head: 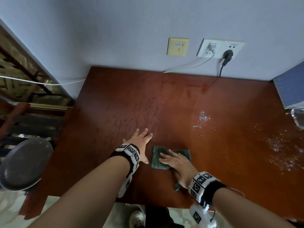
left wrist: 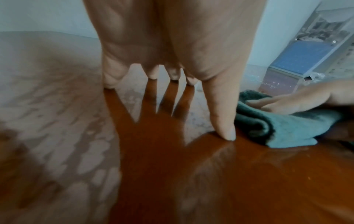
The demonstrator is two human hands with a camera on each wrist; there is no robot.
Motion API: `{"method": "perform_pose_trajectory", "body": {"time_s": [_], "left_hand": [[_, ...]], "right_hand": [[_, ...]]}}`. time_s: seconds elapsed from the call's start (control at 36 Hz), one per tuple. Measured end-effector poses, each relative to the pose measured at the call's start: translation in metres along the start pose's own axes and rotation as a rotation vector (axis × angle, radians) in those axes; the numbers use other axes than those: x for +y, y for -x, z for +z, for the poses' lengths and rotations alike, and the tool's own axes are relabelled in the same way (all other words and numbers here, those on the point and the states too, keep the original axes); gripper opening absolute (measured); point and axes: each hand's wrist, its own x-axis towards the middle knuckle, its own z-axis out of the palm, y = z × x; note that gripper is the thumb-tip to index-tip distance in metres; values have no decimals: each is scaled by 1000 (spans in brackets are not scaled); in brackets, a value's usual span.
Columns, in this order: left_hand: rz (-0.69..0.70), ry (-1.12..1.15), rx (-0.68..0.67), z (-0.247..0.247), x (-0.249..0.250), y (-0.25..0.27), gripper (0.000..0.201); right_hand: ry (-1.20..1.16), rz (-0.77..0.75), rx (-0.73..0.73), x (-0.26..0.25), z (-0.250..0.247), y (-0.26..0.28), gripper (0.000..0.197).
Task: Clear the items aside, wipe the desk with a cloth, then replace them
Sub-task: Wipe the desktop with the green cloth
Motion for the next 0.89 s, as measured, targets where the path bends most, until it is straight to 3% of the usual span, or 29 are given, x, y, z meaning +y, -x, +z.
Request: {"method": "perform_pose_trajectory", "body": {"time_s": [0.08, 0.14, 0.22, 0.28, 0.36, 0.47, 0.61, 0.89], "left_hand": [[25, -43, -32, 5, -5, 4, 128], [36, -65, -48, 10, -8, 7, 133], [48, -82, -61, 19, -10, 14, 139], [54, -77, -50, 26, -10, 17, 140], [50, -61, -35, 32, -10, 20, 138], [38, -54, -34, 35, -9, 22, 132], [26, -36, -20, 39, -8, 25, 128], [46, -48, 17, 46, -15, 32, 124]], "right_hand": [[-32, -1, -76, -9, -15, 7, 77], [-118, 96, -124, -14, -30, 8, 75], [-355, 346, 23, -17, -50, 5, 60], [-401, 416, 163, -17, -61, -1, 56], [-305, 382, 313, -10, -69, -17, 63], [-26, 423, 133, -5, -48, -41, 73], [98, 427, 151, -8, -6, -44, 71], [131, 92, 46, -28, 36, 6, 59]]}}
